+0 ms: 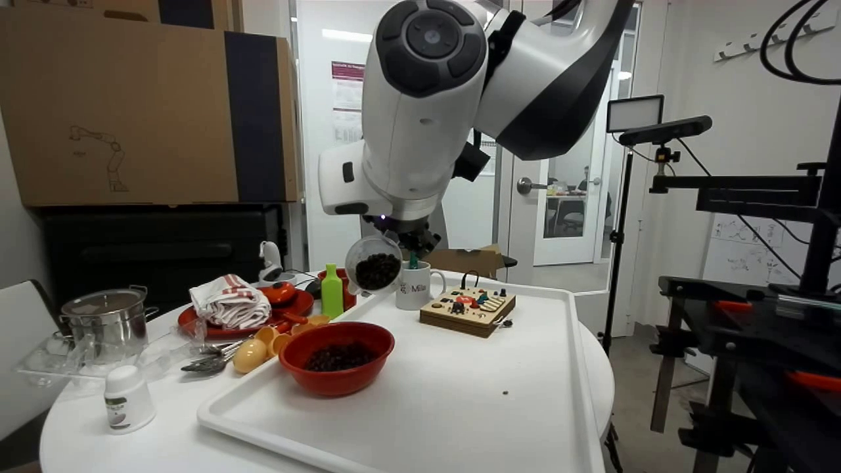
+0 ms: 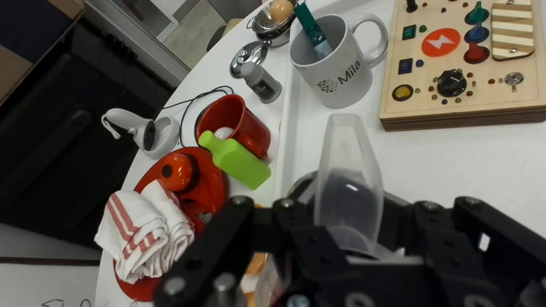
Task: Pour the contents in the clear jug into the red bowl on the table.
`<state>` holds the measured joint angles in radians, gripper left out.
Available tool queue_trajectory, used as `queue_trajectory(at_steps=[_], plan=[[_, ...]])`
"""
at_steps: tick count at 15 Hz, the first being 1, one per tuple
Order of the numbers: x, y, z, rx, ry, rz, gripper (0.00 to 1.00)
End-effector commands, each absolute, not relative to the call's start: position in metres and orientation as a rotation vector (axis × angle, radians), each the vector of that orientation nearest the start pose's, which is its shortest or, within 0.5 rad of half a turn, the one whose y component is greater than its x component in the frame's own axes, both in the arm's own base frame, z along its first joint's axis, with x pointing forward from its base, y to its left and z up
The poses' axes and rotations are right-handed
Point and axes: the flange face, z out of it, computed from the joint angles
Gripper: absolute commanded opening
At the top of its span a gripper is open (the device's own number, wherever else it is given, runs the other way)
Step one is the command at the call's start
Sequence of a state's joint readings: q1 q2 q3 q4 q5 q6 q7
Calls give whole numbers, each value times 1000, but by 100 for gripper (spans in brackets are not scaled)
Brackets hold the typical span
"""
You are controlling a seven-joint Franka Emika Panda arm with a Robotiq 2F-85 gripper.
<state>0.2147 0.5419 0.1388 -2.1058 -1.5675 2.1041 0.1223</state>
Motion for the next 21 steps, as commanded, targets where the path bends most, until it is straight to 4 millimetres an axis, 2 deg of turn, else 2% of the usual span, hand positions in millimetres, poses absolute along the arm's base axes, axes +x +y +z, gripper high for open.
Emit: queue_trajectory(at_steps=[1, 5, 9, 14, 17, 21], plan=[[538, 144, 133, 1533, 1385, -180, 10], [546, 152, 132, 1486, 1355, -178, 10], [554, 169, 141, 1328, 1311, -146, 10], [550, 187, 139, 1177, 1290, -135, 10], [545, 184, 129, 1155, 1280, -157, 10], [546, 167, 110, 1176, 1251, -205, 10]])
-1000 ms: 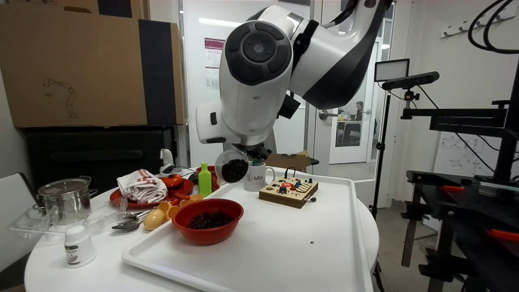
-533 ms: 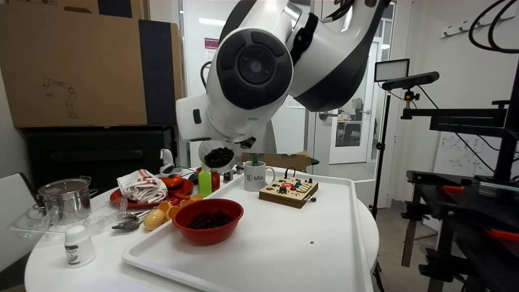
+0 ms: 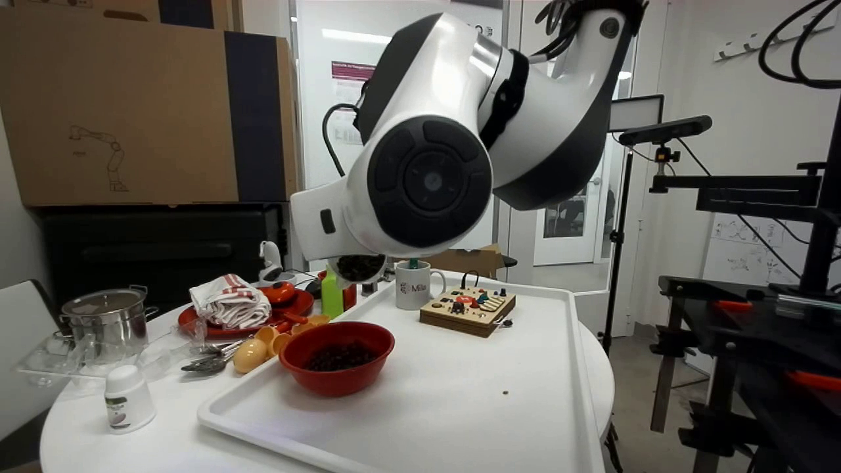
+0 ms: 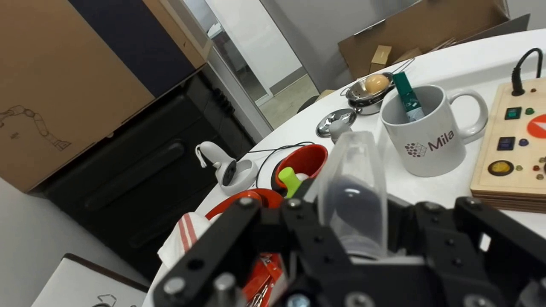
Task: Pour the contents in the clear jug into the red bowl on the table.
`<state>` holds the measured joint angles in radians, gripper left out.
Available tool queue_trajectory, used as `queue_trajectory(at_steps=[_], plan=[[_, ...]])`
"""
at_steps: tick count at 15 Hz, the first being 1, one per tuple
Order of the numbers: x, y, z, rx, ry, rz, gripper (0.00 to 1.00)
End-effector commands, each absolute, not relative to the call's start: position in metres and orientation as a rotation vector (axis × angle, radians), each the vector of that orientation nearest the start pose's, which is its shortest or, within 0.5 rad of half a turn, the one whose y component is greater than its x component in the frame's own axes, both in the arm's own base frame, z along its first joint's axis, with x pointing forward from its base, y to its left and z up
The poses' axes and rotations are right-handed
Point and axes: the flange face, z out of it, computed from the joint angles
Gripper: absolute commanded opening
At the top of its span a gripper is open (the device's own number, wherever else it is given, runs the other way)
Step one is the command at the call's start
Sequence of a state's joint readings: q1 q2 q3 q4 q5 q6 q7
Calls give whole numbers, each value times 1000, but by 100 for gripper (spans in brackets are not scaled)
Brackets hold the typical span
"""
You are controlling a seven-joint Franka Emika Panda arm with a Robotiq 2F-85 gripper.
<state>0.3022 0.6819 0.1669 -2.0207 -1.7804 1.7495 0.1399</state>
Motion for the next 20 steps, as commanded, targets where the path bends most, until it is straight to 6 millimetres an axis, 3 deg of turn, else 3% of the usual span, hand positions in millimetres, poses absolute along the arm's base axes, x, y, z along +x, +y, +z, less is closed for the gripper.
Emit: queue_trajectory(at_steps=[1, 7, 13, 20], plan=[[547, 164, 106, 1186, 1244, -207, 10], [554, 160, 97, 1138, 1183, -151, 10], [548, 163, 84, 1007, 1157, -82, 10], [547, 149, 64, 971, 1108, -66, 10]])
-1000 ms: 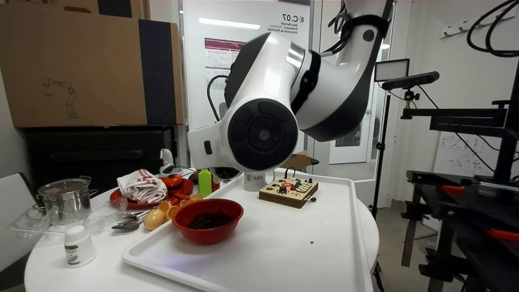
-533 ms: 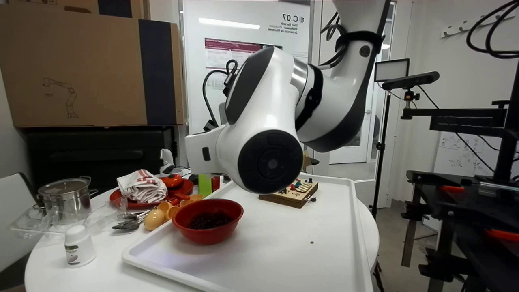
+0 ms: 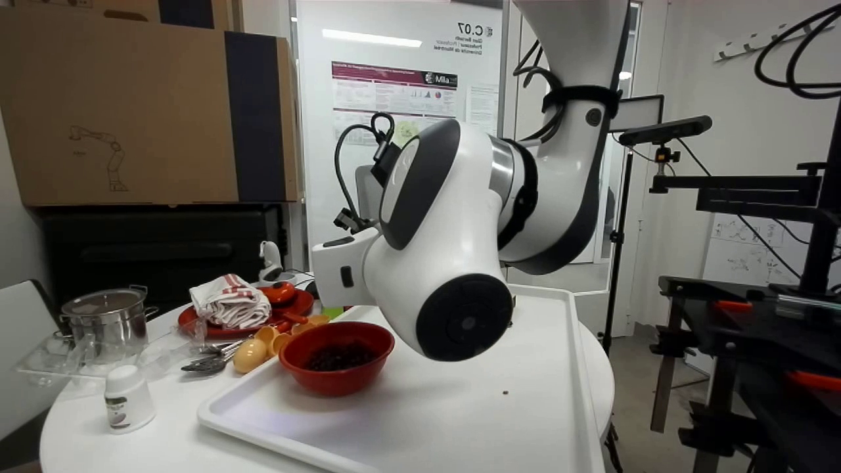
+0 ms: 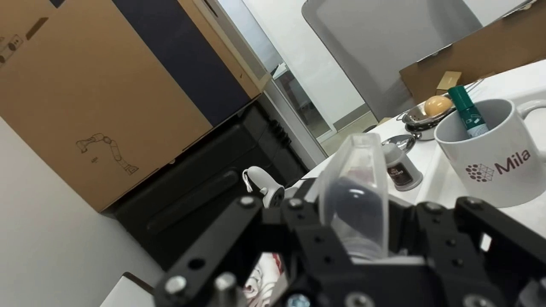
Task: Pour the contents in the clear jug into the red bowl on the table.
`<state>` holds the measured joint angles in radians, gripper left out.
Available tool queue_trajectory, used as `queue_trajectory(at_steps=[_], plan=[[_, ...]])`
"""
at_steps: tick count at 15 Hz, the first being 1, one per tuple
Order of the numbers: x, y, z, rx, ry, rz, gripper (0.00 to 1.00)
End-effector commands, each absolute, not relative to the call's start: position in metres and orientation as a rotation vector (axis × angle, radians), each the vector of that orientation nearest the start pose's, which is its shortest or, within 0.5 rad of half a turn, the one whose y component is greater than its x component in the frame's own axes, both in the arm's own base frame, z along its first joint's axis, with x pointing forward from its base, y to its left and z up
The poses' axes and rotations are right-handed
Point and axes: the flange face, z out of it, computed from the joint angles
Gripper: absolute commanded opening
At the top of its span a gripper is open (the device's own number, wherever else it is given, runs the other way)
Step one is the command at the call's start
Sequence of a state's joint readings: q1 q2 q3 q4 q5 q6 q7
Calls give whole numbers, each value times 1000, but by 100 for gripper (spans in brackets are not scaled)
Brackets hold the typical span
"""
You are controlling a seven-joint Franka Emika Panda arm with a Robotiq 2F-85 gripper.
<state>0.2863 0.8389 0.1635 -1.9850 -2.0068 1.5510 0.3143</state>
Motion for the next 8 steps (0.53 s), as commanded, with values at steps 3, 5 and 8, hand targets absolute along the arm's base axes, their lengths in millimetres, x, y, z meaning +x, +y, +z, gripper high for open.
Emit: queue_trajectory(at_steps=[3, 5, 8], plan=[[549, 144, 60, 958, 1078, -60, 10], [551, 142, 60, 956, 1058, -55, 10], [554, 141, 61, 942, 1015, -43, 10]])
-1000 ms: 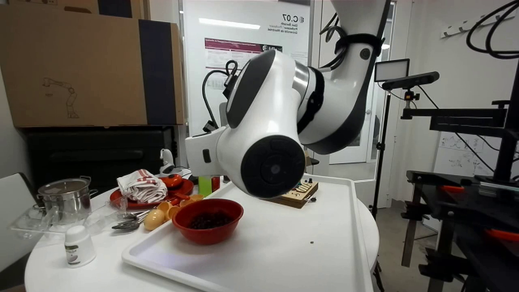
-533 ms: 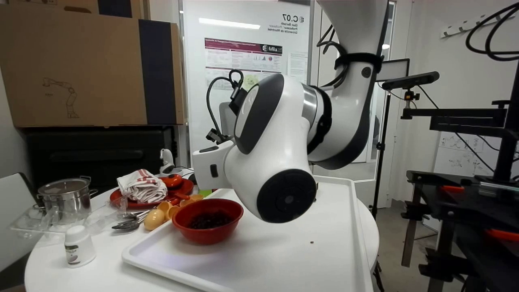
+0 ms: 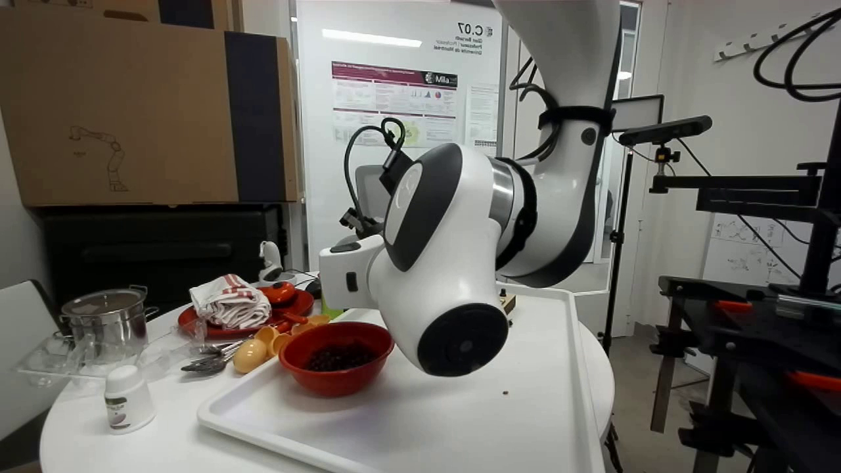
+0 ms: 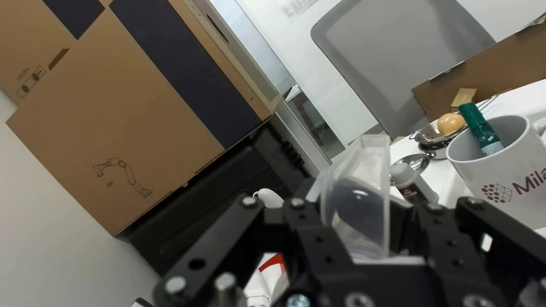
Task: Pour the contents in the clear jug into the red bowl on the table.
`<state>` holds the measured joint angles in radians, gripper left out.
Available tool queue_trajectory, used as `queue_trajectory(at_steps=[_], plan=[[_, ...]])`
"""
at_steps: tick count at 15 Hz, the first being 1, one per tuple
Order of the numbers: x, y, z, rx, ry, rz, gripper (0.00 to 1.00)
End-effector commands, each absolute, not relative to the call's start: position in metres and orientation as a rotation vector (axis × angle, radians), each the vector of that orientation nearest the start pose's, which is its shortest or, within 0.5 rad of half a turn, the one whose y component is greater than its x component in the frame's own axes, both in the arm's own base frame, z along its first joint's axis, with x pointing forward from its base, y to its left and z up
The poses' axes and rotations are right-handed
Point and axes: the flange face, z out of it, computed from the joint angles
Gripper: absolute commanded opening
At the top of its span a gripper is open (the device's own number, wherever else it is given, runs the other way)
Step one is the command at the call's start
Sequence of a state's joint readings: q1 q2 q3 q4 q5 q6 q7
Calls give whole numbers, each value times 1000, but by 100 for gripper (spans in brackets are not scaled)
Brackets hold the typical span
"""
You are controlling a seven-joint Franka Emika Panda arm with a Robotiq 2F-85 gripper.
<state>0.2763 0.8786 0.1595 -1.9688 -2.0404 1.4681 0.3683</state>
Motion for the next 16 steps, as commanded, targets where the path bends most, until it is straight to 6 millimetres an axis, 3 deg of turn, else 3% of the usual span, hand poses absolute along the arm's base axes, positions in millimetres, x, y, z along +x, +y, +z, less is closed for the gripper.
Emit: queue_trajectory(at_steps=[1, 8, 9, 16], plan=[[555, 141, 61, 936, 1000, -37, 10], [560, 147, 75, 984, 984, -27, 11], [556, 143, 69, 954, 986, -41, 11], [557, 148, 70, 969, 988, -32, 11]])
